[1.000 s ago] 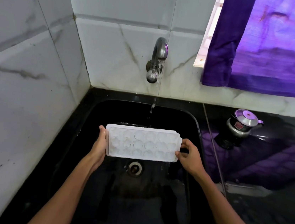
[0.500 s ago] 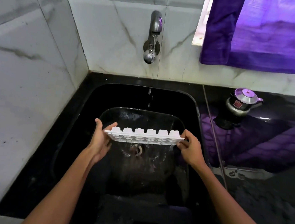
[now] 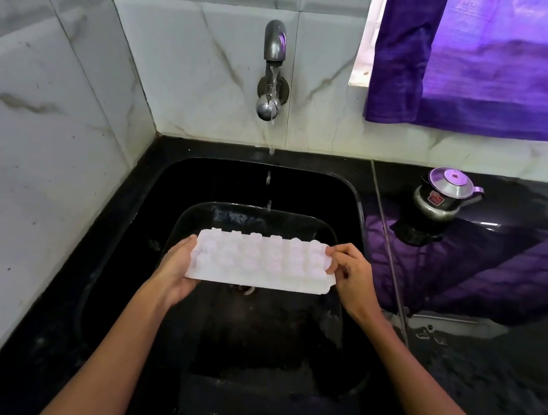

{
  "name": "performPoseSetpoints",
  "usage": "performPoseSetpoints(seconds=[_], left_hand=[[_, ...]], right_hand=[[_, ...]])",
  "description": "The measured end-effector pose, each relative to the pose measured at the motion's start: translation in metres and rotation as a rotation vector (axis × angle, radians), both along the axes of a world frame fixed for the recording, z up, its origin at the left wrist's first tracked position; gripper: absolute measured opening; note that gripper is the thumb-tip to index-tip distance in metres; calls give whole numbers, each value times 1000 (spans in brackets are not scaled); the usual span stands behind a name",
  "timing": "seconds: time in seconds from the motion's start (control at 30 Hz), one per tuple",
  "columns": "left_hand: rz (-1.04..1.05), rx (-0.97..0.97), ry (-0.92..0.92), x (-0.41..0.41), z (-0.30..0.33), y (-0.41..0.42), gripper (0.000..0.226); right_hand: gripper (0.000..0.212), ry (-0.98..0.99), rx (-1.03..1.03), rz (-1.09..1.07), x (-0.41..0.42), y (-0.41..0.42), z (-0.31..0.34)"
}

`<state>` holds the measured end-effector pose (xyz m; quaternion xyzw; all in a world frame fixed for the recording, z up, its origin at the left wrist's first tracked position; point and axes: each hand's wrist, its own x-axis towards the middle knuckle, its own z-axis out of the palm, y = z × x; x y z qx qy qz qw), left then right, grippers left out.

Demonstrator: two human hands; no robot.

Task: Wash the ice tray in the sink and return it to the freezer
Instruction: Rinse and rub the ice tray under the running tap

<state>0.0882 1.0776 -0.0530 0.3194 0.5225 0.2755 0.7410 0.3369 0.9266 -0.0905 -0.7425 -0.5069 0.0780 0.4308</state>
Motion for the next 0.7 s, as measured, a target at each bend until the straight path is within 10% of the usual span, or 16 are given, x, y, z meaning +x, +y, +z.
performPoseSetpoints(seconds=[0.27, 0.47, 0.7], left_hand=[[177, -22, 51, 16, 7, 23, 22], [278, 81, 47, 30, 7, 46, 30], [392, 122, -30, 48, 9, 66, 18]], right_hand=[[31, -55, 45, 108, 15, 34, 15], [31, 248, 50, 136, 2, 84, 51], [55, -374, -404, 141, -29, 130, 64]])
